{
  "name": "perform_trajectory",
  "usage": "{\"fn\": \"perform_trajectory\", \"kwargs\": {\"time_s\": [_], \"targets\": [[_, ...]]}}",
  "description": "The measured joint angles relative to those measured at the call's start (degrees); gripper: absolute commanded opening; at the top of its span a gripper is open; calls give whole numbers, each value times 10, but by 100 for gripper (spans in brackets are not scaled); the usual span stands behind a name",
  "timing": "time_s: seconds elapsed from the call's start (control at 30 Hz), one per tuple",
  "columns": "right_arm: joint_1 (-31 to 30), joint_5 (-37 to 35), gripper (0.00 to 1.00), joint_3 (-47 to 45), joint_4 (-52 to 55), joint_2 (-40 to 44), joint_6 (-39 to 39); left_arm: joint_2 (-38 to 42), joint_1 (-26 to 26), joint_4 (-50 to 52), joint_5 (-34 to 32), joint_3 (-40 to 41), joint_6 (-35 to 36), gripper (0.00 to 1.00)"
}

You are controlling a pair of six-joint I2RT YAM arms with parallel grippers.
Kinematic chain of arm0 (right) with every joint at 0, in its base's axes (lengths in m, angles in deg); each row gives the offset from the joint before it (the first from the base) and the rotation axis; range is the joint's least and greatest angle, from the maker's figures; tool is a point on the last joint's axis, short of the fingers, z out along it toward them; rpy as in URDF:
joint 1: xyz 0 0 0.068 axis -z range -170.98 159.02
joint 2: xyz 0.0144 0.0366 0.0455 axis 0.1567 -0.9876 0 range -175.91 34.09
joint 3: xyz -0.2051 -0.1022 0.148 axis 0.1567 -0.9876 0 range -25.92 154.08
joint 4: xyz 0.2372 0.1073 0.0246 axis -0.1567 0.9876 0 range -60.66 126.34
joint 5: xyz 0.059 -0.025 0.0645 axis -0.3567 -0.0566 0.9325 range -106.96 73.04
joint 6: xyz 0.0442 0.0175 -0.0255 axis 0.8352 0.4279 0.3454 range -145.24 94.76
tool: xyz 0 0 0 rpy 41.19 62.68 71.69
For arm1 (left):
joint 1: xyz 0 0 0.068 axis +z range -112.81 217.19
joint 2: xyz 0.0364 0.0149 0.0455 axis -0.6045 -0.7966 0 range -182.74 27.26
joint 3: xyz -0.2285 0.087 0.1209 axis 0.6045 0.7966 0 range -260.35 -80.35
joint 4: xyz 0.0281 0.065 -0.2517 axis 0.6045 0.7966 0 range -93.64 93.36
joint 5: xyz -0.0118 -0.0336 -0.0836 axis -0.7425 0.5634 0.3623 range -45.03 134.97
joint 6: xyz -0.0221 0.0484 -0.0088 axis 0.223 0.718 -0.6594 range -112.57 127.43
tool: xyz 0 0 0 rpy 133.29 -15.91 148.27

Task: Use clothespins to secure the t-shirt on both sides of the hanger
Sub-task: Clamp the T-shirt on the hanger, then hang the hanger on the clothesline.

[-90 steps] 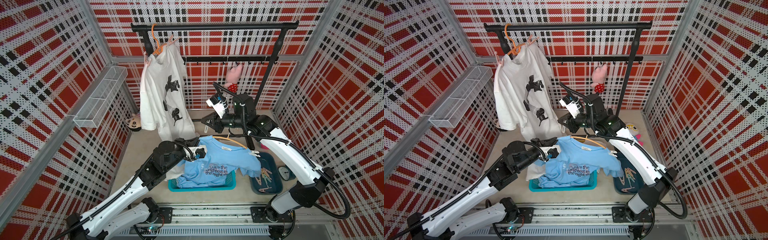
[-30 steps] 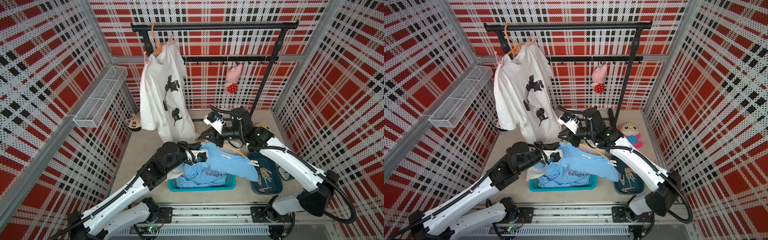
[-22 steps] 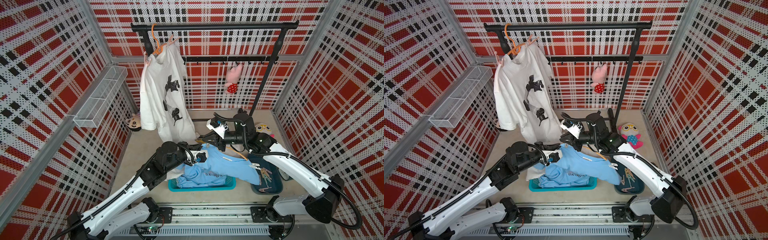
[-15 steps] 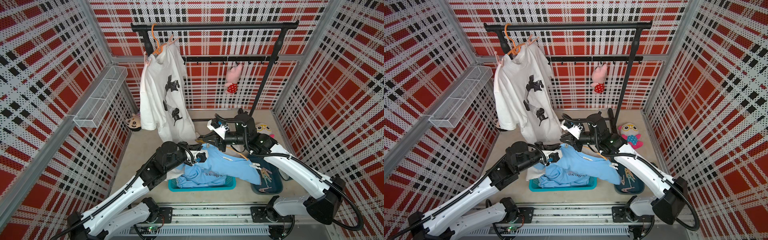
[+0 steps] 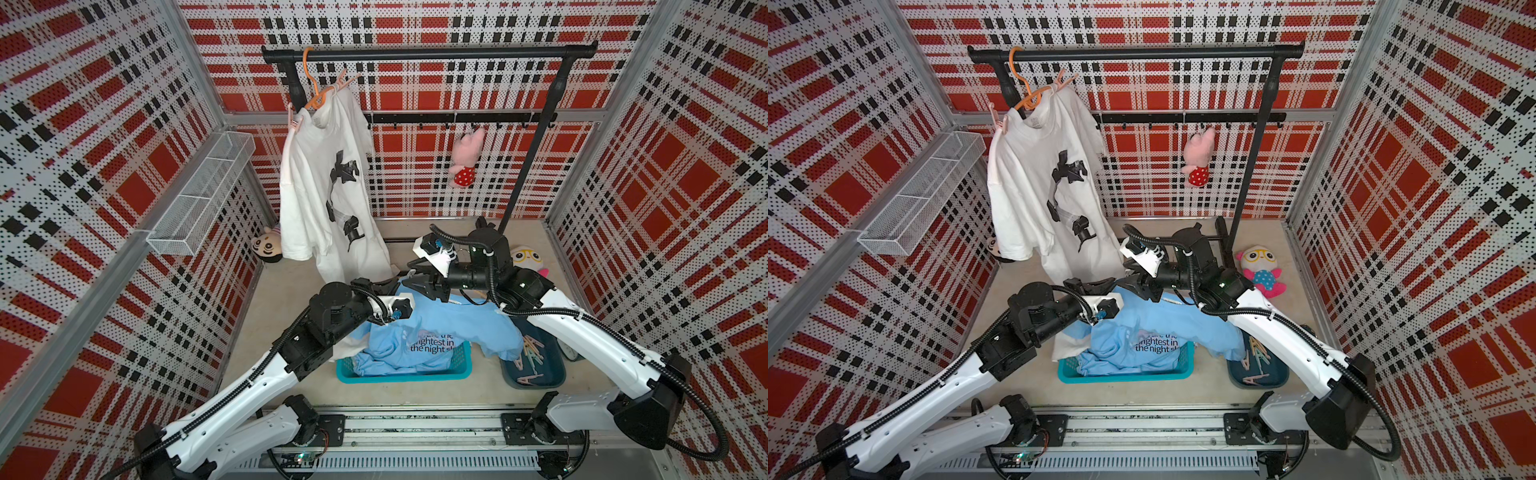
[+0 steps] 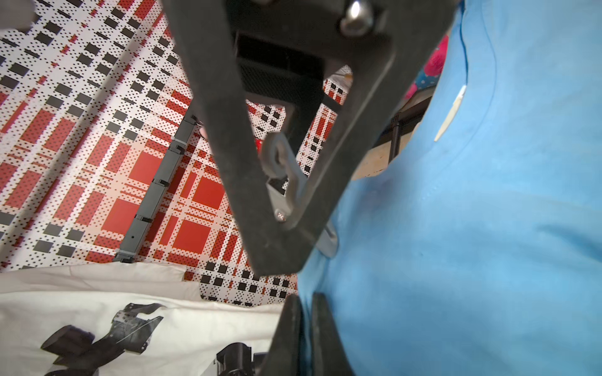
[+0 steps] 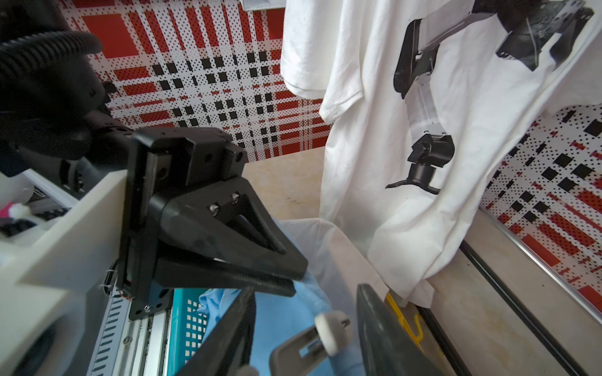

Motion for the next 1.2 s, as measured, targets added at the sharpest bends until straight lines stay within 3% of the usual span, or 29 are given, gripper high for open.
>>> {"fn": "perform_trajectory", "kwargs": {"time_s": [0.07, 0.3, 0.67, 0.83, 1.2], "targets": [[0, -5, 68, 5, -2, 4, 9, 0, -3, 0, -5, 0, 4, 0], [0, -70, 72, 15, -16, 35, 40, 0, -7, -1, -19, 0, 13, 0], [-2, -376, 69, 15, 9, 130, 181, 14, -9, -4, -52, 12, 29, 0], [-2, -451, 64, 14, 79, 127, 278, 26, -11, -11, -65, 18, 43, 0], [0, -464, 37, 13, 145, 78, 361, 33, -21, -24, -89, 22, 71, 0]]}}
